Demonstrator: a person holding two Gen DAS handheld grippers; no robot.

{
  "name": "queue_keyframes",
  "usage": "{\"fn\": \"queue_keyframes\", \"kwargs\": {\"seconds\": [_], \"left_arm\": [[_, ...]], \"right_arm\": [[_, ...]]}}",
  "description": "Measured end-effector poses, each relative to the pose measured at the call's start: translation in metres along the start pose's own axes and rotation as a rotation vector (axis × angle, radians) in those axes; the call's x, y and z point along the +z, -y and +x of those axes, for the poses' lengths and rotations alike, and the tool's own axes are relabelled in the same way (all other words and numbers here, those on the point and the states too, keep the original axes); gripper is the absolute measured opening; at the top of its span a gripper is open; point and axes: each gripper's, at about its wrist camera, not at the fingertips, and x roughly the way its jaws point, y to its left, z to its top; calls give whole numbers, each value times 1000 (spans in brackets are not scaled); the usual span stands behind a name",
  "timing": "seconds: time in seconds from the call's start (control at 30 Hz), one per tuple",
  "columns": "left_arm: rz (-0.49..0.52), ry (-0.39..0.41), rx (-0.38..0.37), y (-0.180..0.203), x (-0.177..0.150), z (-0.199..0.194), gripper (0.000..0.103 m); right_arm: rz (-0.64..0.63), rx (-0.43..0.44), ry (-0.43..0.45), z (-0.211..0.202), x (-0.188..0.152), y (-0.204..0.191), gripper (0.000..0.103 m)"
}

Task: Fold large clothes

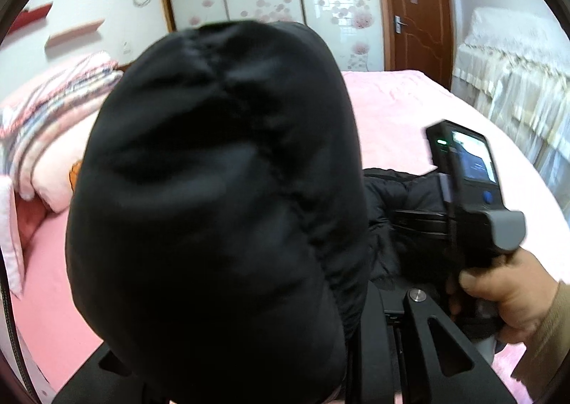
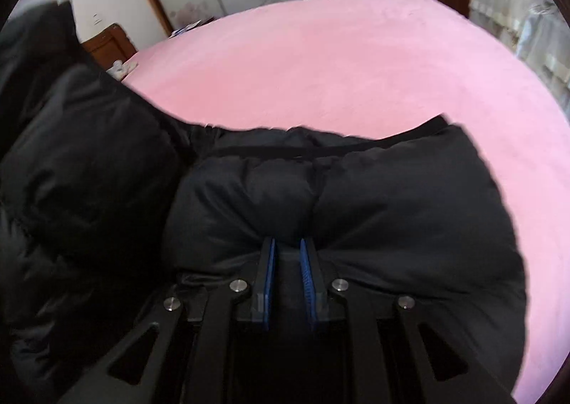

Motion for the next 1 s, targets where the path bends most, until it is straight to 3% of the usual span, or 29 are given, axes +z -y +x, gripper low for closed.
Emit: {"fn": "queue_keyframes", "kwargs": {"seconds": [0.23, 0.33, 0.6, 0.73, 0.83, 1.0], "left_arm": [[196, 17, 47, 63, -17, -8, 27], [264, 20, 62, 82, -24, -8, 29], [433, 17, 95, 121, -41, 1, 37], [521, 12, 104, 141, -55, 6, 45], [585, 19, 114, 154, -67, 10, 50], [701, 20, 136, 177, -89, 17, 77]], "right_arm": [[14, 148, -50, 4, 11, 22, 16], [-13, 148, -40, -18, 14, 30, 16], [-4, 0, 35, -102, 2, 95, 16], [-2, -98, 40, -129, -20, 123, 16], [14, -124, 16, -134, -35, 136, 16], [47, -140, -4, -151, -53, 146, 17]]}}
